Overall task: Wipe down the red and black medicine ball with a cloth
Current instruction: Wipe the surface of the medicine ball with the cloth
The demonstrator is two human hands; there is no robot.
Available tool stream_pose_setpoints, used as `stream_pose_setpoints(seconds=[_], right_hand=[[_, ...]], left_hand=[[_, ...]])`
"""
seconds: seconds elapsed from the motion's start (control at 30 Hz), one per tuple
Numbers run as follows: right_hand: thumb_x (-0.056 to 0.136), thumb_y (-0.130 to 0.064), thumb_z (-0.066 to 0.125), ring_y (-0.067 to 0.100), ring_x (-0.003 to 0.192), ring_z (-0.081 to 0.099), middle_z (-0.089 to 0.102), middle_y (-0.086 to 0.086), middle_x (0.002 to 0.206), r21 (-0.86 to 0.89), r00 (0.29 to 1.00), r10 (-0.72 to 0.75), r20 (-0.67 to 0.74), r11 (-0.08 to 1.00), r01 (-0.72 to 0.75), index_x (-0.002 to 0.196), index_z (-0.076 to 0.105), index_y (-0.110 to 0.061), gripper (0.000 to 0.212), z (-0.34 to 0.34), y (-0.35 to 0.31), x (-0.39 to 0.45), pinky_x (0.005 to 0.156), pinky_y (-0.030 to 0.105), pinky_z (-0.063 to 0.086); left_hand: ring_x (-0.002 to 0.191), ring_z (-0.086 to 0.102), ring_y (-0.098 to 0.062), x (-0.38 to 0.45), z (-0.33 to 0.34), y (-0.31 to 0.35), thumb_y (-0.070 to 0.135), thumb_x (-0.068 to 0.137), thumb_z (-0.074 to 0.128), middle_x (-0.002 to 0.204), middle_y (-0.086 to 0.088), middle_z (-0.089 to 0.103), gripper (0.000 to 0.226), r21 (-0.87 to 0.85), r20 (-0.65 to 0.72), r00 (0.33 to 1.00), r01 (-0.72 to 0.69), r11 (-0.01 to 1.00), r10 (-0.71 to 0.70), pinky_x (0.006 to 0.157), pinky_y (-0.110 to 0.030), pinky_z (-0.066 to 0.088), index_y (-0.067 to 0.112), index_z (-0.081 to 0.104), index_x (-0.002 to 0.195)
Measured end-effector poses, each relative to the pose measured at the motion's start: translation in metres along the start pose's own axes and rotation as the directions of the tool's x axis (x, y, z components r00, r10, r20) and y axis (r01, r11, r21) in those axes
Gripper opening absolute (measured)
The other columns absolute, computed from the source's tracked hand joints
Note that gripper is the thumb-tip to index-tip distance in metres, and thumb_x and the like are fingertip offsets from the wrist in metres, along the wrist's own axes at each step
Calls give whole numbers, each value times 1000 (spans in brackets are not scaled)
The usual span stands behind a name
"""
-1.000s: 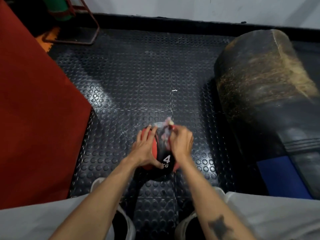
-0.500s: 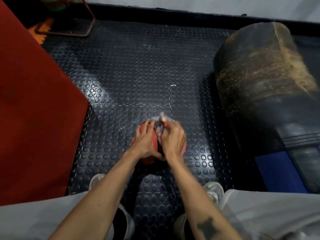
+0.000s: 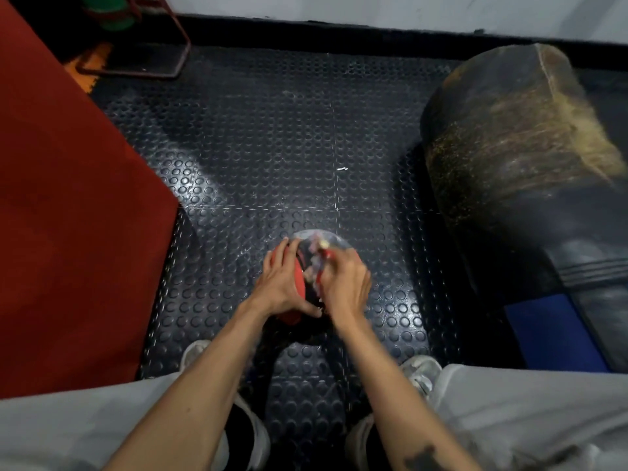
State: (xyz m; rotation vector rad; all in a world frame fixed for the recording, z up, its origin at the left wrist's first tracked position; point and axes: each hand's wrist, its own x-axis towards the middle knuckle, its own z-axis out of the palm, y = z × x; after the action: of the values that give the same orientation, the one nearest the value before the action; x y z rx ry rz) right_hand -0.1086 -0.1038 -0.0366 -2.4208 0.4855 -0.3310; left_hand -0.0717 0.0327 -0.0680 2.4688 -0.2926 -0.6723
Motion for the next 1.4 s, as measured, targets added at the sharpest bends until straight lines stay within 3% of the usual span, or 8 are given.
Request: stream_pose_setpoints(seconds=[0.1,0.27,0.47,0.7,0.87,1.0,1.17,1.4], right_hand=[[92,-23,65,24,77,68,73,3,86,35,984,166,65,985,-169,104,75,-22,15,7,16,39,65,33,53],[91,-24,66,20,78,68,74,1,86,166,978,185,93,966,-199,103,76,-23,16,8,19,26,69,30,52],[90,-11,62,18,68,60,63,-5,81,200,997,83,-12,977,-79,105,72,-24,22,10,7,-40,61,32,51],[95,-16,59,25,82,67,73,8,89,132,952,296,73,944,-304,103,75,-14,17,9,-8,27,62,26,39],[93,-21,54,12,80,63,68,-5,92,214,991,111,78,969,-125,107,71,-21,22,7,-14,-45,74,36,56],[94,-22,62,19,73,66,72,3,83,141,927,366,86,916,-375,98,75,-19,14,16,-7,24,62,35,54],[99,-34,57,9,62,66,72,-3,76,475,938,323,126,810,-343,98,75,-25,21,-10,-25,-57,55,29,54],[95,-17,59,12,59,61,69,0,77,172,911,405,78,895,-413,101,74,-10,18,17,12,23,49,24,48]], left_hand=[[149,-13,-31,-5,-7,7,51,40,95,163,8,-18,160,-23,42,997,70,997,-69,120,-57,9,30,-14,154],[149,-8,-39,12,-22,37,63,50,87,163,-10,-10,150,118,116,978,159,980,-172,119,-59,14,24,-13,155],[147,-18,-43,7,-17,29,45,58,90,162,-5,-26,147,159,145,972,160,974,-184,117,-64,10,36,-24,151],[147,-13,-39,-4,-17,15,64,38,90,161,-1,-21,161,98,130,976,163,982,-175,117,-63,16,33,-18,153],[147,-10,-44,-1,-25,3,49,51,93,162,-7,-18,151,42,121,980,155,987,-159,118,-61,14,30,-17,154],[147,-13,-40,-13,-14,11,62,44,90,160,-1,-23,157,56,93,982,162,985,-166,118,-62,13,31,-18,153],[148,-9,-41,-4,-22,6,52,50,92,162,-3,-17,150,62,106,984,136,989,-142,117,-63,16,33,-14,154],[148,-13,-33,-16,-18,6,61,41,91,161,2,-23,158,100,115,986,107,989,-118,117,-61,14,35,-16,153]])
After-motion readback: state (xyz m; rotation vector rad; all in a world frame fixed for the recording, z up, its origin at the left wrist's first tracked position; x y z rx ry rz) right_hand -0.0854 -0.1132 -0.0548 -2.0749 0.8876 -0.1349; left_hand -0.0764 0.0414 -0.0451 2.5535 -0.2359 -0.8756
